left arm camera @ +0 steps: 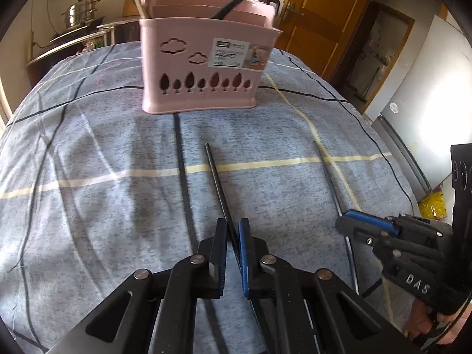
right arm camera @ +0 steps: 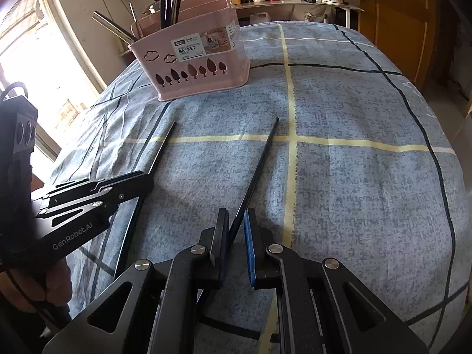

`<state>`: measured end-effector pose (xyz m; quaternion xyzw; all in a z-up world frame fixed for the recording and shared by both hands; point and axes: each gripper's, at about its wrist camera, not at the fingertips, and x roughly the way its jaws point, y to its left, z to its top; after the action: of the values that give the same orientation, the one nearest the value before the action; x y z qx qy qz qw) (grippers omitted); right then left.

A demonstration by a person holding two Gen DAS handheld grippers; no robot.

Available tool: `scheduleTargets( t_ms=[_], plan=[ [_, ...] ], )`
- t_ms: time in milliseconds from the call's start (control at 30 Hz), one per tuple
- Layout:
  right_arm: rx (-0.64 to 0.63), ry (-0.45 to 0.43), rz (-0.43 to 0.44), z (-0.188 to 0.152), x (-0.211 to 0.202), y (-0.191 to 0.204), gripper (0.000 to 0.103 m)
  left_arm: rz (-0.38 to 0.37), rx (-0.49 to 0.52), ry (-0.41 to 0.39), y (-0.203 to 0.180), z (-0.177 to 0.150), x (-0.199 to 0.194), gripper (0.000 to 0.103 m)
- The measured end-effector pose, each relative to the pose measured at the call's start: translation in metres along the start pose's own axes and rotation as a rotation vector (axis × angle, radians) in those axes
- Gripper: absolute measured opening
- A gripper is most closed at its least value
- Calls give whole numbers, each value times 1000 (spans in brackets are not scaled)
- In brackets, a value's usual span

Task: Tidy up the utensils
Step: 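Close the left tool on one black chopstick while the right tool grasps the other, then lift the black chopsticks upright with both tools and carry them over the basket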

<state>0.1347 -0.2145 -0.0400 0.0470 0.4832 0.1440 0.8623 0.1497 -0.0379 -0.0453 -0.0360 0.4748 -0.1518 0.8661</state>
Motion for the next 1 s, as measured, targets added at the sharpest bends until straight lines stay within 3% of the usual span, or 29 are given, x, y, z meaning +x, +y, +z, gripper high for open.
scheduleTargets(
  t_ms=[100, 300, 800, 1000],
  plan=[
    [11, -2, -5, 5, 3, -2, 11, 57, -23, 2, 13, -2, -4, 7],
    [34, 3, -23, 14, 10, -5, 11, 56, -78, 14, 35, 1, -9, 7],
    [38, 14, -29, 30, 21, -5, 10, 117, 20, 67, 19, 21, 6, 7],
    [32, 9, 1, 34, 15, -4, 7, 87, -9, 67, 23, 29, 2, 5]
  ],
)
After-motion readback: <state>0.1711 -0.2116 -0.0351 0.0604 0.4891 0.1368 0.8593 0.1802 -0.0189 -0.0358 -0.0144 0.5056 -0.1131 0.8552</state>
